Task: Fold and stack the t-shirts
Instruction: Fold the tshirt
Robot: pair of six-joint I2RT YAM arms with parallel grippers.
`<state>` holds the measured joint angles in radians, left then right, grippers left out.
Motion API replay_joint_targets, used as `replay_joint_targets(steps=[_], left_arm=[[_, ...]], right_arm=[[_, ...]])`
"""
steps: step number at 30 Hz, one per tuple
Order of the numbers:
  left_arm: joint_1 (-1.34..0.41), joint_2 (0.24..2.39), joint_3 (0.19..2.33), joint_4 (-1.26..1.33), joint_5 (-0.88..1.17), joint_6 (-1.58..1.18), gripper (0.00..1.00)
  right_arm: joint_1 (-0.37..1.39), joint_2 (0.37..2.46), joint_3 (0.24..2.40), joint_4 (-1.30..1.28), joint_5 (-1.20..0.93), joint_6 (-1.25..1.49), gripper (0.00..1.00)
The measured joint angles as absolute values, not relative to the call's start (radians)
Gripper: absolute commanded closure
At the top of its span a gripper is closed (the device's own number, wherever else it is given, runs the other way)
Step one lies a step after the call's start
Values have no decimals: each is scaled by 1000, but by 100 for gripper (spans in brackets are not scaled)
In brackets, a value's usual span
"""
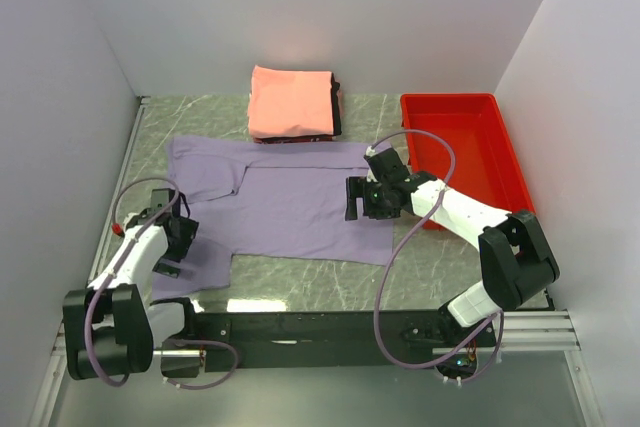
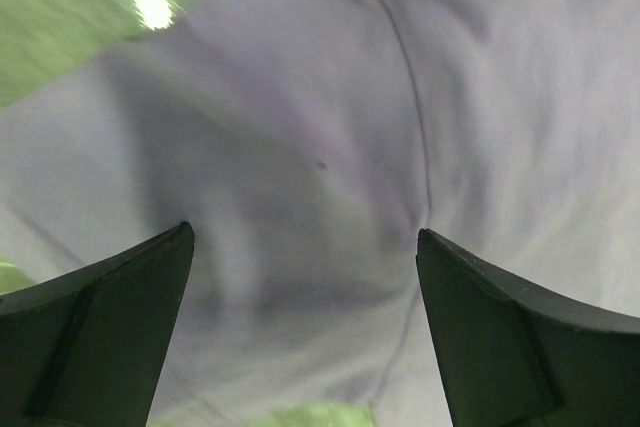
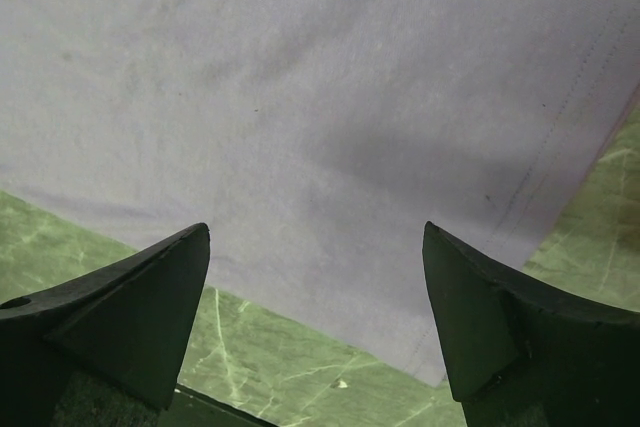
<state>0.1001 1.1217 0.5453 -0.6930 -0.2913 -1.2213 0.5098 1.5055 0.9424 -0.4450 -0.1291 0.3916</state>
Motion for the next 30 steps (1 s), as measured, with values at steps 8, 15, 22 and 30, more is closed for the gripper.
replay_joint_targets(steps=[8, 15, 22, 30], left_arm=[[118, 1087, 604, -775, -366, -1226, 1], [99, 924, 559, -797, -270, -1231, 0], [-8, 785, 482, -858, -186, -1327, 1], [-163, 803, 490, -944, -185, -1459, 1]], right_arm=[[510, 1505, 942, -458, -115, 384, 7], [510, 1505, 942, -458, -122, 380, 7], [510, 1505, 942, -458, -126, 380, 7], [510, 1493, 941, -457, -132, 380, 7]])
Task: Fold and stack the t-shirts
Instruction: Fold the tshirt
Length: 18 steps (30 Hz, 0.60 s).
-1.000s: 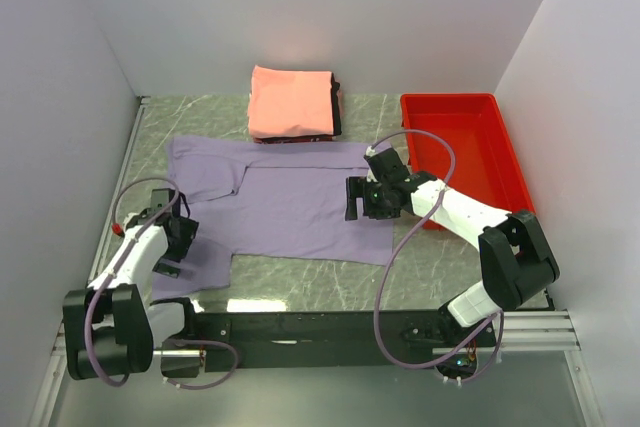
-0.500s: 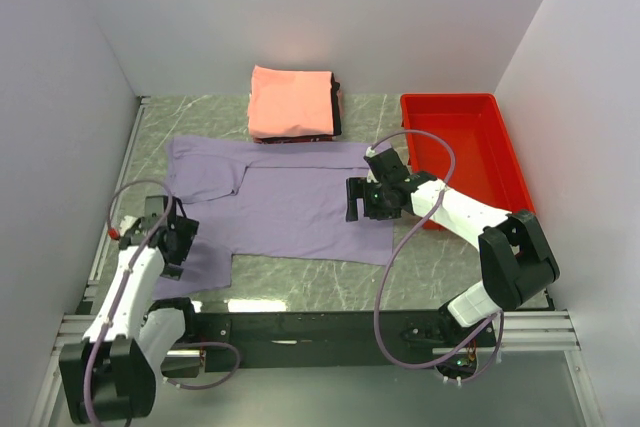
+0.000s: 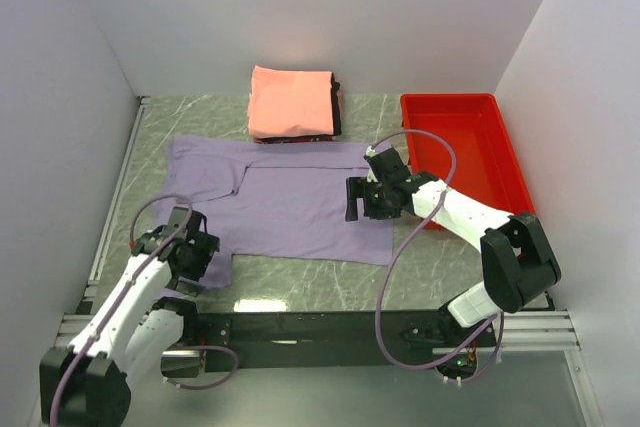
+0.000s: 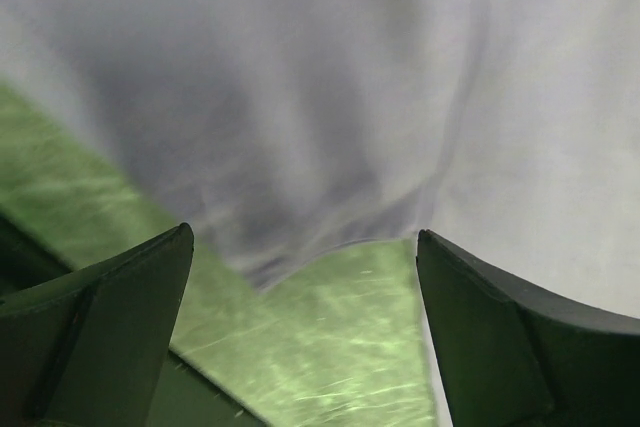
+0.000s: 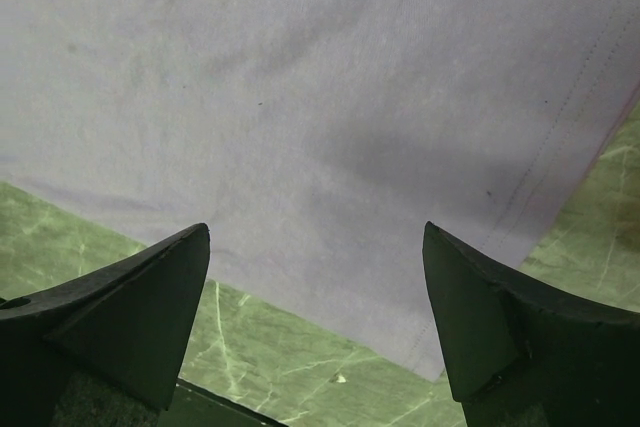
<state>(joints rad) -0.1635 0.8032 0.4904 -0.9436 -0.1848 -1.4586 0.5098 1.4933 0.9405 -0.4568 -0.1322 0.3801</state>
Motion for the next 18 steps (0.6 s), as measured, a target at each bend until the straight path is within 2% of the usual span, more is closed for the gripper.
replay_joint_targets(steps=[2, 8, 18], left_arm=[[-187, 852, 505, -975, -184, -1485, 1], [-255, 929, 527, -1020, -184, -1556, 11], [-266, 1026, 487, -974, -183, -1617, 36]], right_arm=[[510, 1493, 940, -455, -138, 380, 7], [510, 1493, 929, -445, -165, 380, 7], [496, 1494, 928, -441, -189, 374, 7]])
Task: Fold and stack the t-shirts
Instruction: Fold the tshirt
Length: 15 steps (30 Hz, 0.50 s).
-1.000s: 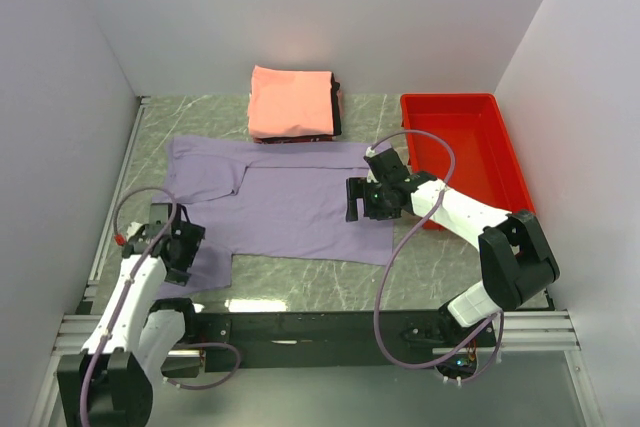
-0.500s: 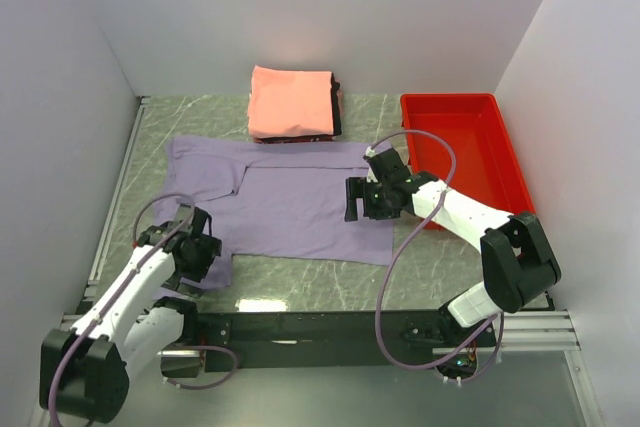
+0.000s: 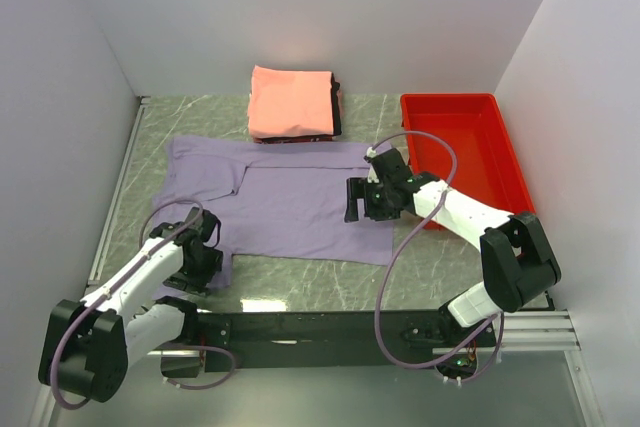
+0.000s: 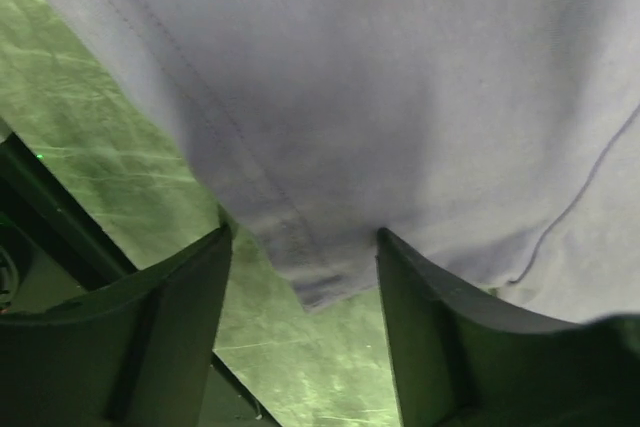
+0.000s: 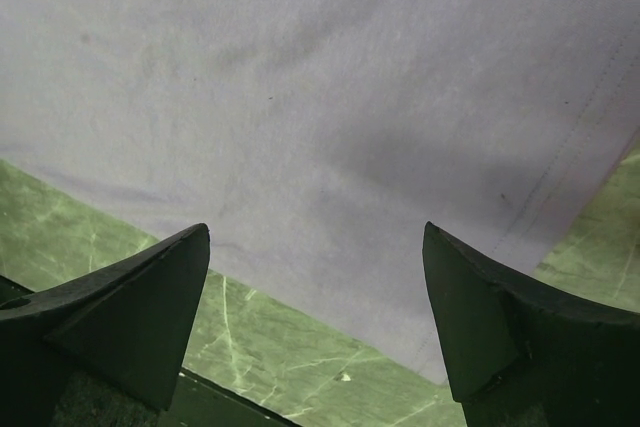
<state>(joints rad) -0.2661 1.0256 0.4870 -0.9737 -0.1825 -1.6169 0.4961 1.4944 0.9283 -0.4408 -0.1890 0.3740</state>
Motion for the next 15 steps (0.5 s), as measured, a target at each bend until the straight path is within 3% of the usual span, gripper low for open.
replay_joint_targets(steps=[5, 12, 15], left_arm=[[-267, 1032, 487, -990, -189, -1628, 49], [-268, 1031, 487, -978, -209, -1645, 96], [-268, 1030, 489, -973, -213, -1644, 99]], right_arm=[[481, 1494, 928, -441, -189, 373, 7], [472, 1494, 928, -441, -177, 373, 7], [472, 1494, 923, -441, -162, 373, 7]])
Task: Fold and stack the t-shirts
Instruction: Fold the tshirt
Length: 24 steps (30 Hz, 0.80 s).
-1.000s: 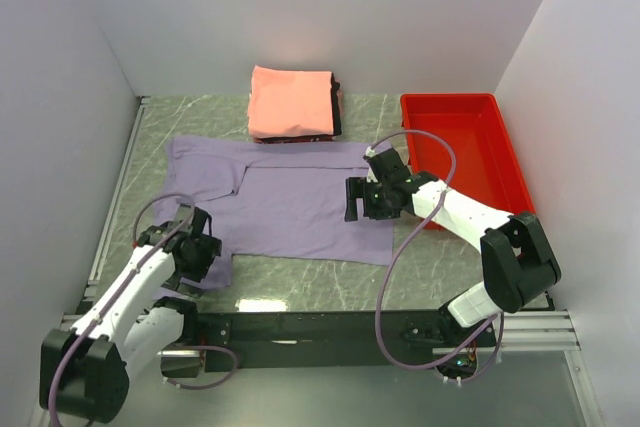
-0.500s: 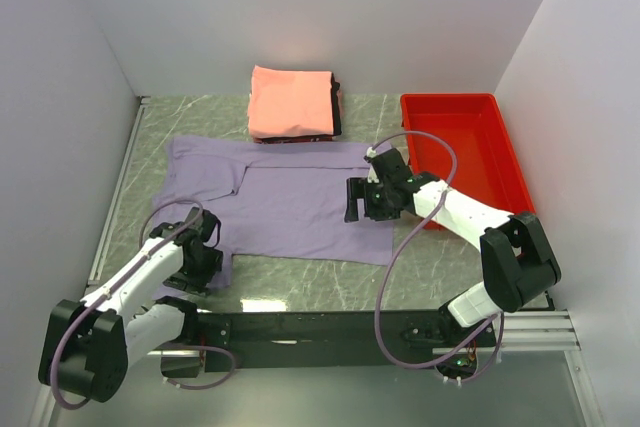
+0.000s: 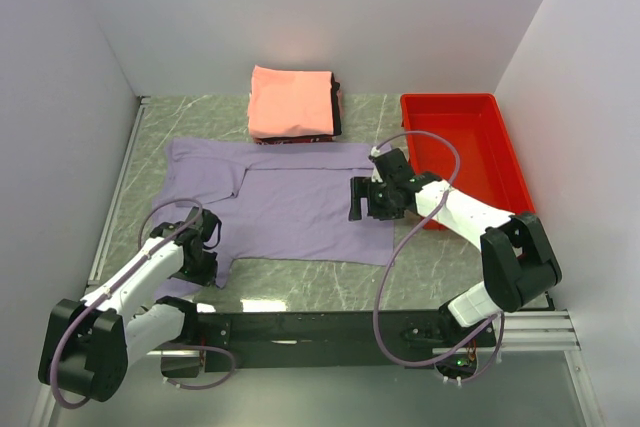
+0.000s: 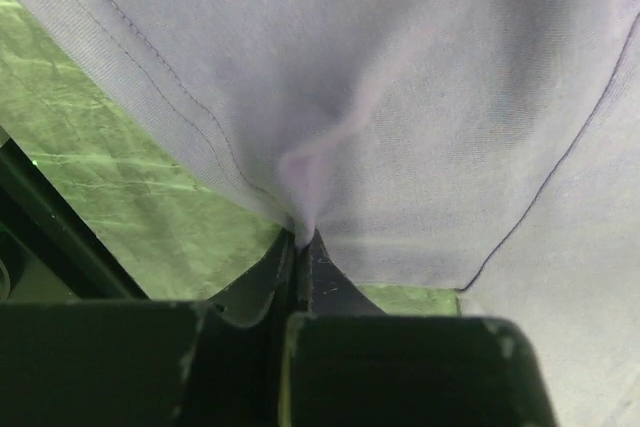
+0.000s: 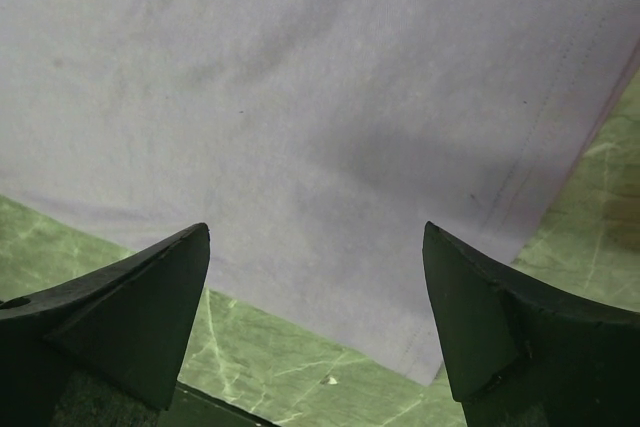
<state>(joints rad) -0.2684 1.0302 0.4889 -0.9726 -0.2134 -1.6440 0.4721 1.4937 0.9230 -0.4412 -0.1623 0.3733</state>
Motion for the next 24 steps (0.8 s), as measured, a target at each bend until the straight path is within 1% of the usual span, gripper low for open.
replay_joint_targets(steps=[4, 10, 18, 20, 22, 23, 24], left_arm=[[-269, 1030, 490, -972, -216, -1639, 99], [-269, 1028, 491, -968, -229, -1627, 99], [-269, 996, 491, -962, -281, -1598, 99], [-269, 987, 491, -962, -288, -1592, 99], [-269, 981, 491, -962, -292, -1591, 99], [-269, 978, 491, -962, -295, -1590, 99], [-269, 976, 491, -962, -297, -1589, 99]], right_arm=[[472, 1464, 883, -449, -135, 377, 7], [506, 1327, 743, -494, -115, 422, 8], [573, 1276, 631, -572, -82, 484, 12], [575, 1271, 622, -590, -67, 494, 16], [576, 1271, 621, -595, -58, 501, 23], [577, 1271, 621, -594, -56, 502, 30], [577, 1273, 621, -593, -57, 502, 33]])
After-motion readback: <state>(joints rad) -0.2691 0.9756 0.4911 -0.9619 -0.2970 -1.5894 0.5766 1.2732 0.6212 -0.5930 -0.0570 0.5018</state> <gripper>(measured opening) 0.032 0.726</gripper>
